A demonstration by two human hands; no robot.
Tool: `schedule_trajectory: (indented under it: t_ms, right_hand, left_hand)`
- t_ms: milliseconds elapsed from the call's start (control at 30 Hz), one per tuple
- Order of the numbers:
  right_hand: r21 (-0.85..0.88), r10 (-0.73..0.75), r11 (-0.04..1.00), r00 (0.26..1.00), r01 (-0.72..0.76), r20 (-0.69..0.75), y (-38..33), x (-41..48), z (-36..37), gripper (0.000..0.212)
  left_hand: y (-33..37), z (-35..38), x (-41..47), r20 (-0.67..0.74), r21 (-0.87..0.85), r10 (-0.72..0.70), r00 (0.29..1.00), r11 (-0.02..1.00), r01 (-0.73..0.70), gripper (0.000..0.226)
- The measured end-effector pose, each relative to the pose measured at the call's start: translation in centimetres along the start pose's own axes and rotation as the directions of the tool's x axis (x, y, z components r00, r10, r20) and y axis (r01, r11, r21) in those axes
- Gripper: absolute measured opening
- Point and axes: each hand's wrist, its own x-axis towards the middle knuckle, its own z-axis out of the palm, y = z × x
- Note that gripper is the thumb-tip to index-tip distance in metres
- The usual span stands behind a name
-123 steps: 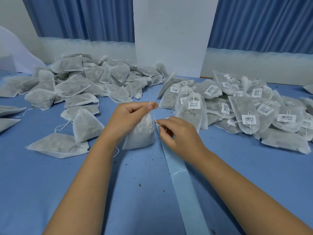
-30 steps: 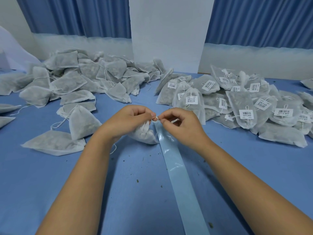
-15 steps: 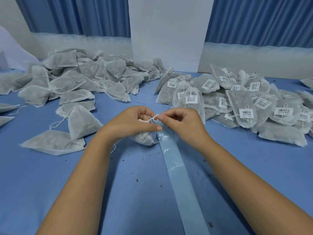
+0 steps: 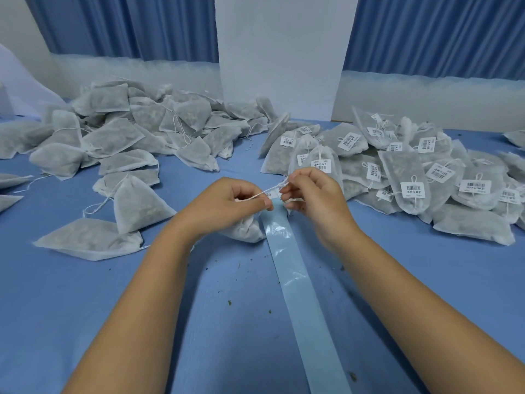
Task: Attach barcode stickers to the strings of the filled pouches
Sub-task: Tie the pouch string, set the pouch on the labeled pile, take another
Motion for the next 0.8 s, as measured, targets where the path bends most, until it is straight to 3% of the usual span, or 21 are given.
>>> schedule_trajectory:
  t_ms: [233, 467, 800]
  right_hand:
    - [0.026, 0.033, 0.999, 0.987, -0.03, -0.156, 0.5, 0.4, 0.0, 0.016]
    - [0.088, 0.138, 0.988, 0.976, -0.125, -0.166, 0.6, 0.6, 0.1, 0.022]
    - [0.185, 0.232, 0.963, 0.952, -0.196, -0.198, 0.9, 1.0, 0.1, 0.024]
  left_hand:
    - [0.0, 0.8, 0.2, 0.002, 0.185, 0.133, 0.991, 0.974, -0.131, 0.023]
    - [0.5, 1.4, 0.0, 0.022, 0.401, 0.191, 0.981, 0.898, -0.183, 0.025]
    - [0.9, 1.9, -0.2, 0.023, 0.535, 0.259, 0.966, 0.813, -0.231, 0.028]
